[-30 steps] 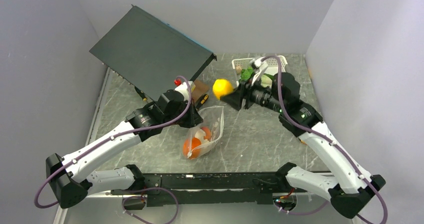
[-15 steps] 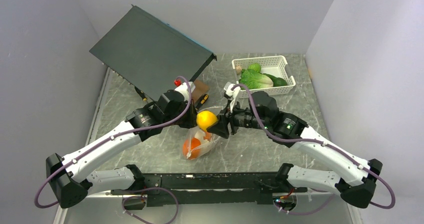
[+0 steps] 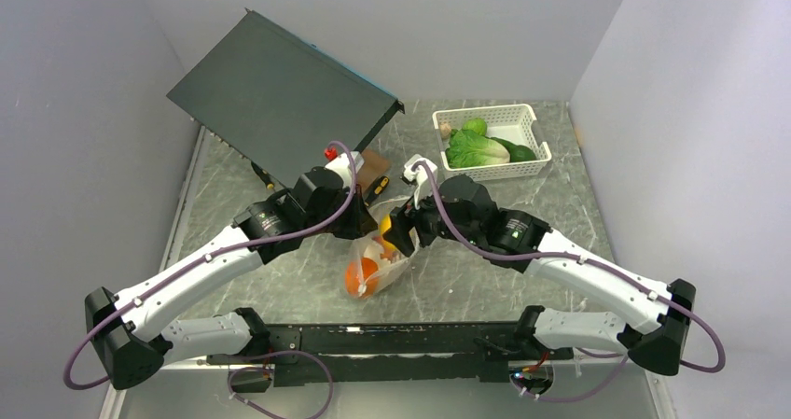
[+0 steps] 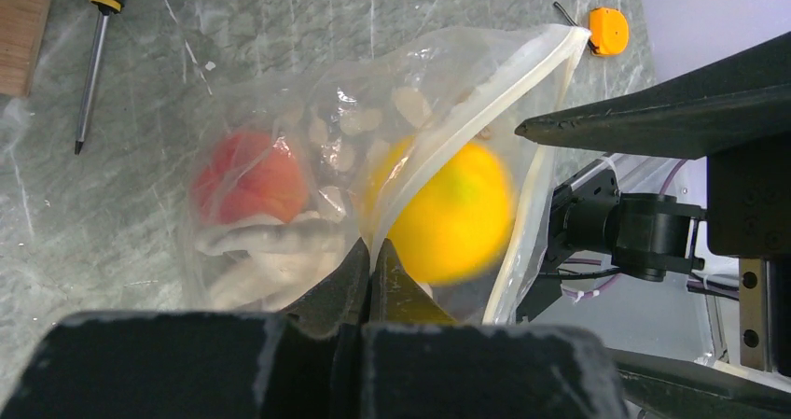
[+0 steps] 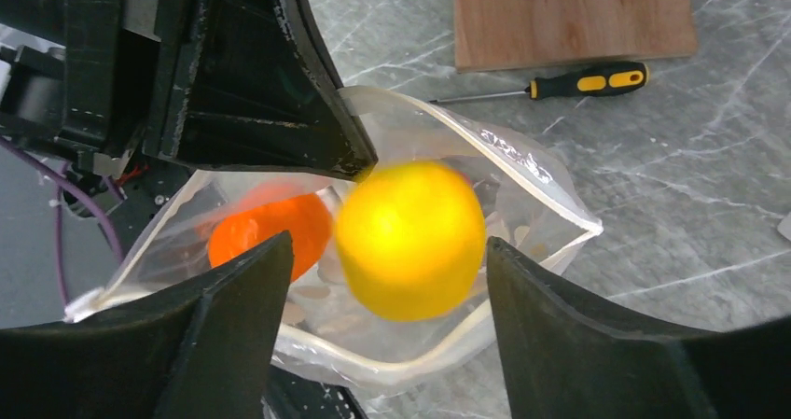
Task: Place the food in the zip-top bag and seal the zipper
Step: Place the fake fruit in the zipper food storage bag.
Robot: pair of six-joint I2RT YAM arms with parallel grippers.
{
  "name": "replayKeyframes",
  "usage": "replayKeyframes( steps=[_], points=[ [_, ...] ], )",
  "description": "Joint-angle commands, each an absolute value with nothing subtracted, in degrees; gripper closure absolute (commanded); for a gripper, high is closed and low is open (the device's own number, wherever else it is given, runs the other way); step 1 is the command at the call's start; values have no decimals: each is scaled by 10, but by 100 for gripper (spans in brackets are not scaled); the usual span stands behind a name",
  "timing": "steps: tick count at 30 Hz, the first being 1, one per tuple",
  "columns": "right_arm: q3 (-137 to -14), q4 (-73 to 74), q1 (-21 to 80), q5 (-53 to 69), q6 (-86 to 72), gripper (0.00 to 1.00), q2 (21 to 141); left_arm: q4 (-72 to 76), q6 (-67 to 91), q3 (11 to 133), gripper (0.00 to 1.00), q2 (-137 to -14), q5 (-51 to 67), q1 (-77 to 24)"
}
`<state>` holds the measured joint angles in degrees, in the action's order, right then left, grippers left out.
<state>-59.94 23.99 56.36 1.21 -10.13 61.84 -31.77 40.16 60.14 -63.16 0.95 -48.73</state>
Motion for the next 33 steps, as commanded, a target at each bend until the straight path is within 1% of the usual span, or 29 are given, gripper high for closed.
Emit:
replayKeyframes(
  steps=[1,5,12,15,19,21,24,28,33],
  points=[
    [-627,235,570,-33,-98,21,616,-311,410,622,100,-620,2,-489],
    [-630,238,571,-42,-98,18,608,-311,410,620,100,-616,-11,-489],
    [-648,234,571,-61,-112,18,584,-312,408,617,100,-614,-16,-489],
    [-657,232,570,-99,-120,20,577,-311,409,614,100,-612,-14,-489],
    [-675,243,564,-202,-140,25,582,-312,406,611,100,-608,-15,-489],
    [-687,252,551,-240,-149,25,592,-315,404,610,100,-605,-19,-489],
    [-700,257,505,-249,-162,25,605,-319,401,610,100,-601,-23,-489],
    [-699,244,398,-217,-194,25,624,-321,396,608,100,-597,-23,-489],
    [-718,240,294,-256,-242,25,689,-313,393,604,100,-598,-13,-489]
  ],
)
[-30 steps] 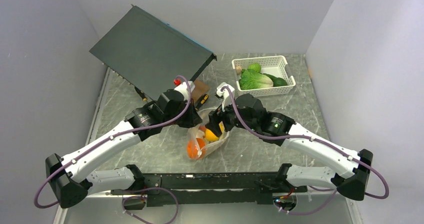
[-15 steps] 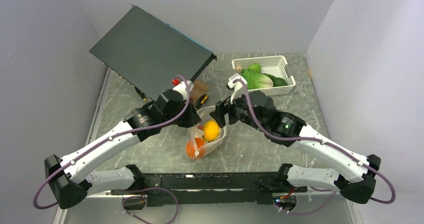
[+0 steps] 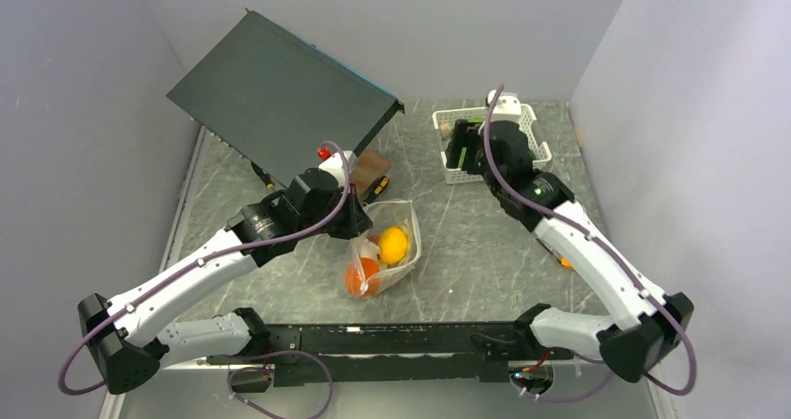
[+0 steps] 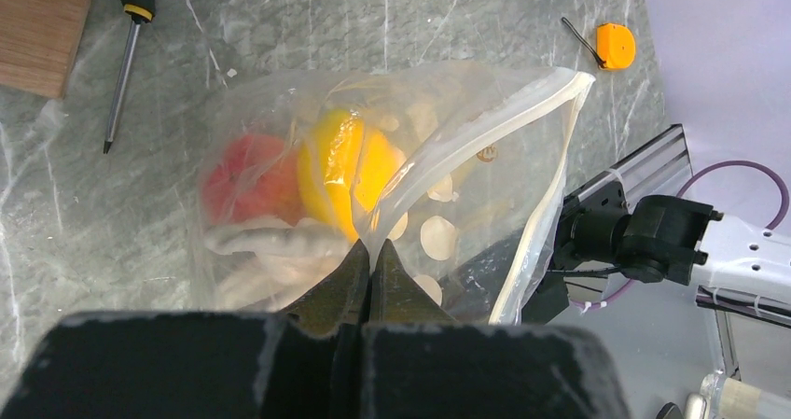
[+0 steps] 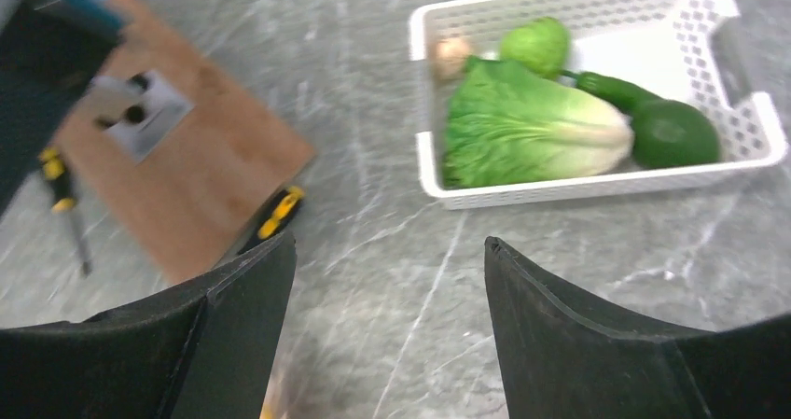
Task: Place the food in the zip-top bag and seal the zipper
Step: Place the fake fruit in the zipper food storage bag, then pick up the fake fruit from the bin.
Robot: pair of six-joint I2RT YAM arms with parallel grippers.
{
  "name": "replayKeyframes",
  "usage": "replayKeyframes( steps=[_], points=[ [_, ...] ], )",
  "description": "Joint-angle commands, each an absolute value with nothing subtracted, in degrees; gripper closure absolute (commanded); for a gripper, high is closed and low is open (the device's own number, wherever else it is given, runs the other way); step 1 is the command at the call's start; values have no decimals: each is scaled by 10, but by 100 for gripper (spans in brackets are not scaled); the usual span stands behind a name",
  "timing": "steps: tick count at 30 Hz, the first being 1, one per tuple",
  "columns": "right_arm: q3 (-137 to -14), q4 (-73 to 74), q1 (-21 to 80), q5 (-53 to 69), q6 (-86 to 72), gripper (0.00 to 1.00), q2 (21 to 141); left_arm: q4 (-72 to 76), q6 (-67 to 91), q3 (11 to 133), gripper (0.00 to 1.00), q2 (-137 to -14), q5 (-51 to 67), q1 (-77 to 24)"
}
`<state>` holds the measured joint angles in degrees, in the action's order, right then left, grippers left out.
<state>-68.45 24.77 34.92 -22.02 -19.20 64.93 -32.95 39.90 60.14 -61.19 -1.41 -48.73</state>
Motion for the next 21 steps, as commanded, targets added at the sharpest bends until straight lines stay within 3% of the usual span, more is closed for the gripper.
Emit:
replayKeyframes(
  steps=[1,11,21],
  points=[
    [-723,240,274,-263,-252,25,707,-310,393,604,100,-600,-8,-489],
    [-806,247,108,-277,-281,28,891,-302,378,609,100,-615,14,-489],
    [-953,328,13,-235,-240,29,1103,-286,370,608,100,-629,30,-489]
  ],
)
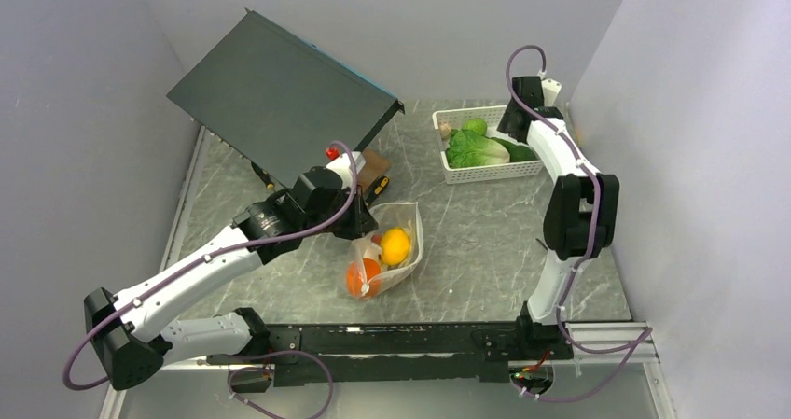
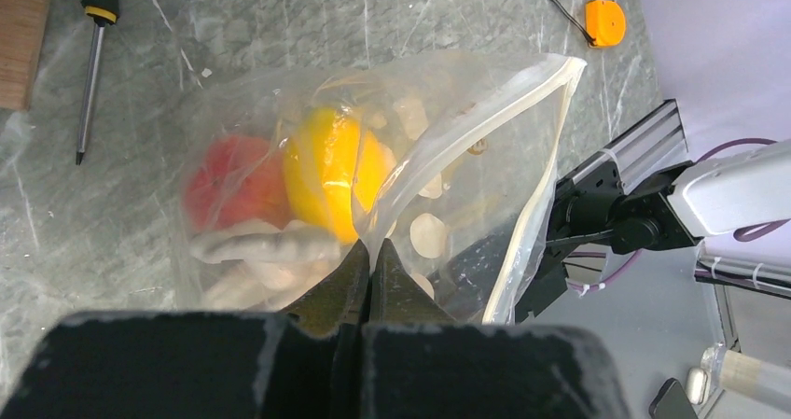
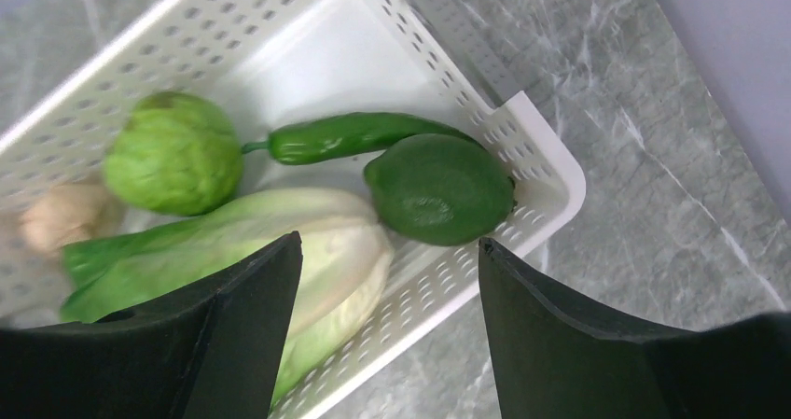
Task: Place the food in the zip-top bag and seal the zipper
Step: Pick up the fake fruit from the bin.
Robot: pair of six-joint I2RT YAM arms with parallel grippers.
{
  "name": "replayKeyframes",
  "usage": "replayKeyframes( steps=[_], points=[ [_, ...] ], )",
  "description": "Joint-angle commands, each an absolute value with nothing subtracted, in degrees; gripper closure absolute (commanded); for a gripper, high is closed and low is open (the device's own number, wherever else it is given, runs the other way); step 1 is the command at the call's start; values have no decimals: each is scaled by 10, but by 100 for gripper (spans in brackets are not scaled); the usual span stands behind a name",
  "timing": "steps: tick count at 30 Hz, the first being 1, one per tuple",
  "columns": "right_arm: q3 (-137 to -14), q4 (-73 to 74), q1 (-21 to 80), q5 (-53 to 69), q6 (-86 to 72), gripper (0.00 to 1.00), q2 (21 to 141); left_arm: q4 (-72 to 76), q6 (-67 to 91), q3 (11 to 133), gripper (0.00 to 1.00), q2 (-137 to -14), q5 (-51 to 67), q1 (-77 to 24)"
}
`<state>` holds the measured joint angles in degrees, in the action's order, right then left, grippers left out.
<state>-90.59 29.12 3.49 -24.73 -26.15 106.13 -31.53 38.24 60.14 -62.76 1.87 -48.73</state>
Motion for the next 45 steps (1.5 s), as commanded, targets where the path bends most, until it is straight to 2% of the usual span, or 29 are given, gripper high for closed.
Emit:
replayKeyframes(
  steps=[1,7,16,20,23,27,37,39,45],
  points=[
    [-962,329,9,-233,-233,29,1117,-287,369,608,100,-629,29,-489],
    [-1013,346,-18,-227,-212,27,1198,-294,367,612,100,-635,27,-489],
    [-1021,340,-26,-196,-203,28,1256,-296,371,612,100,-641,29,-489],
    [-1030,339,-26,-177,-201,38,1262,-293,374,611,100,-642,33,-489],
    [-1039,342,-25,-164,-199,51,1262,-293,376,612,100,-642,36,-489],
    [-1046,337,-24,-155,-195,63,1250,-293,380,612,100,-642,37,-489],
    [-1048,319,-24,-134,-183,81,1199,-292,391,613,100,-639,40,-489],
    [-1044,318,-24,-127,-178,79,1194,-292,393,613,100,-640,42,-489],
    [-1035,352,-22,-141,-154,50,1191,-290,392,613,100,-642,46,-489]
  ],
)
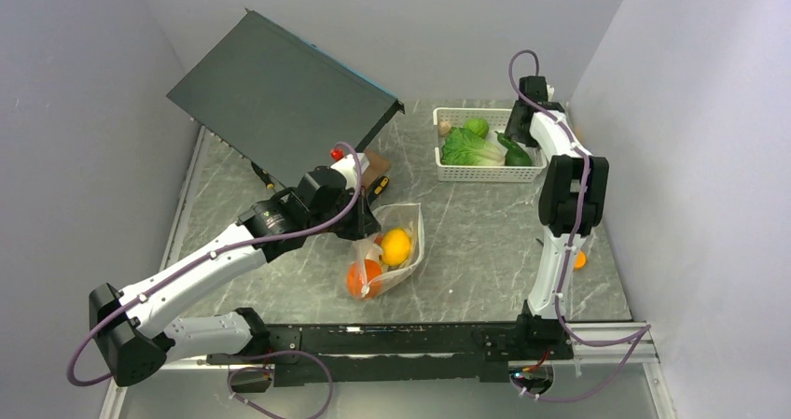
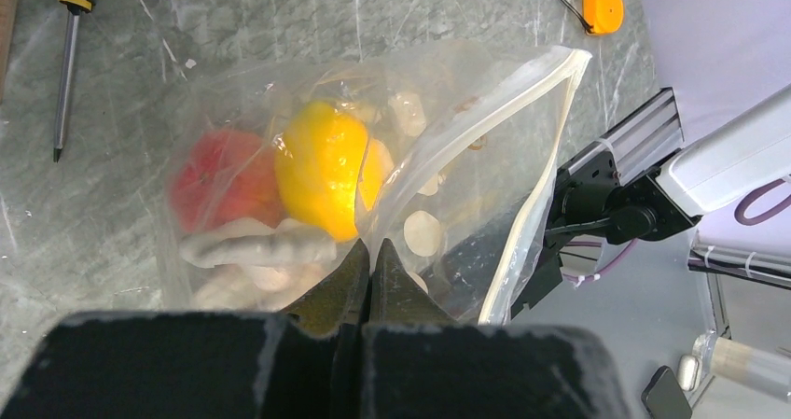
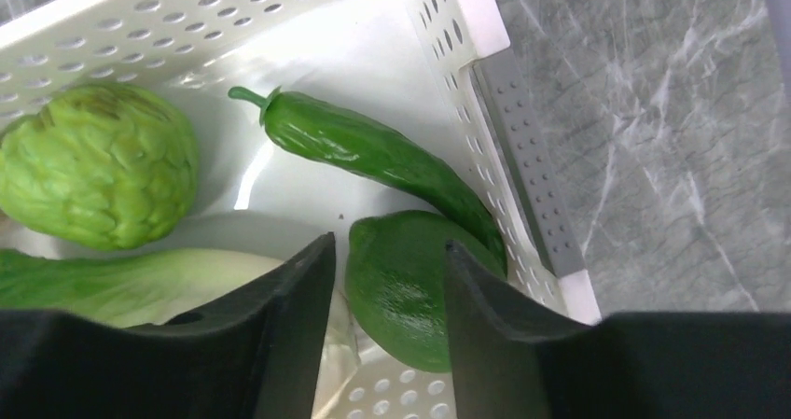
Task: Place the food in the zip-top bag and seal the zipper
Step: Pick up the fake fruit from the bin.
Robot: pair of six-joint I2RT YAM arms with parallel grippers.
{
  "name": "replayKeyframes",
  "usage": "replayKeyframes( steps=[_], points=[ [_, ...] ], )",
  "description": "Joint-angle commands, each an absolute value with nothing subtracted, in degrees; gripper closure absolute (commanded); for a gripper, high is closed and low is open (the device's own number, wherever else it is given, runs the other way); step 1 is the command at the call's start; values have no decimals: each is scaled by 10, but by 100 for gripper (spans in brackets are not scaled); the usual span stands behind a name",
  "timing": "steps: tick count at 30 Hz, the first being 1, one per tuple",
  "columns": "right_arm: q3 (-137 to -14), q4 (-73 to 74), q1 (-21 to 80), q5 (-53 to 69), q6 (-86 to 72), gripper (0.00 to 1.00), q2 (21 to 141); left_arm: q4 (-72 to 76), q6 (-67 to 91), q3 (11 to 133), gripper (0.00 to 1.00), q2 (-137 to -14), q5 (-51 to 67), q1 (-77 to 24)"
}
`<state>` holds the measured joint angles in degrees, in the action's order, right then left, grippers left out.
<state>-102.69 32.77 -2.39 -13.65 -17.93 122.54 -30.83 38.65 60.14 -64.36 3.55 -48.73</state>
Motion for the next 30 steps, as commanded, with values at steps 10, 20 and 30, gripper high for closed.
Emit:
replayKeyframes(
  steps=[10,20,30],
  points=[
    [-999,348,-22,-148,-140,22,1224,-293,389,612,100,-643,49,-489],
    [-1020,354,-22,-152,-136,20,1260,-294,391,608,100,-639,46,-489],
    [-1040,331,-22,-104,-131,69,1216,-296,393,609,100,-642,44,-489]
  ],
)
